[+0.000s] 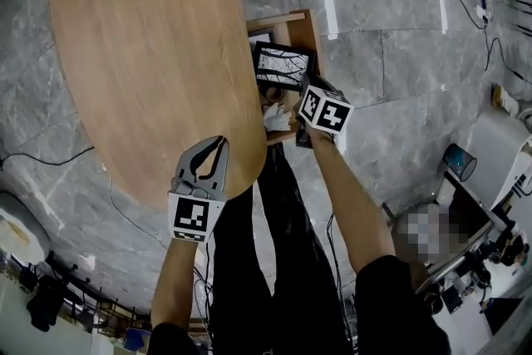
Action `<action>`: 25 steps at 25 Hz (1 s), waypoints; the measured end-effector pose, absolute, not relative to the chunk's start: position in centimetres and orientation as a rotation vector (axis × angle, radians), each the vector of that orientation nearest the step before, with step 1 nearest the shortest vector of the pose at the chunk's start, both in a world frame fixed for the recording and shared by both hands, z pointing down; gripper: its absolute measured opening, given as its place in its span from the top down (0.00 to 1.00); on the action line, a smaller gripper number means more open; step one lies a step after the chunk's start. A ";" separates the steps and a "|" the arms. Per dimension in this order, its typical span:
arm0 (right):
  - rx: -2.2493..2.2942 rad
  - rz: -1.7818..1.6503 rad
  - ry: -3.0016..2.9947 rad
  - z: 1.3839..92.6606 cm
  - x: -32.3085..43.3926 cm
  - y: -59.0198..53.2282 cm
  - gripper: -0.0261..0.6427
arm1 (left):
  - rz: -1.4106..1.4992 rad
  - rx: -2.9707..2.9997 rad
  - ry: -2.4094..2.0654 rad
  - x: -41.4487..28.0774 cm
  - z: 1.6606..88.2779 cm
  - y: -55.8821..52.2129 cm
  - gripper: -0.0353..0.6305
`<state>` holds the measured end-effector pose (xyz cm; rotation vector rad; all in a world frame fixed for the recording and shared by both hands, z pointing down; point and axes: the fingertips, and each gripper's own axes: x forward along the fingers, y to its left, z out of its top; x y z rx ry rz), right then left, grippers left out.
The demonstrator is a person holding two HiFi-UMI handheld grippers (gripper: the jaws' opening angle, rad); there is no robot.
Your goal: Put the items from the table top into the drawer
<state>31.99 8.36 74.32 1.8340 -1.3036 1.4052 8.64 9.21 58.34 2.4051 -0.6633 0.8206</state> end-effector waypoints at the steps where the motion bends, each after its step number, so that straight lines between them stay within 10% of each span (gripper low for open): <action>1: 1.811 1.396 -1.306 74.8 31.6 8.4 0.85 | 0.823 2.402 -0.666 8.5 58.4 9.2 0.91; 25: 1.598 1.436 -1.236 77.1 29.8 11.0 0.89 | 0.822 2.367 -0.777 6.9 56.8 8.9 0.91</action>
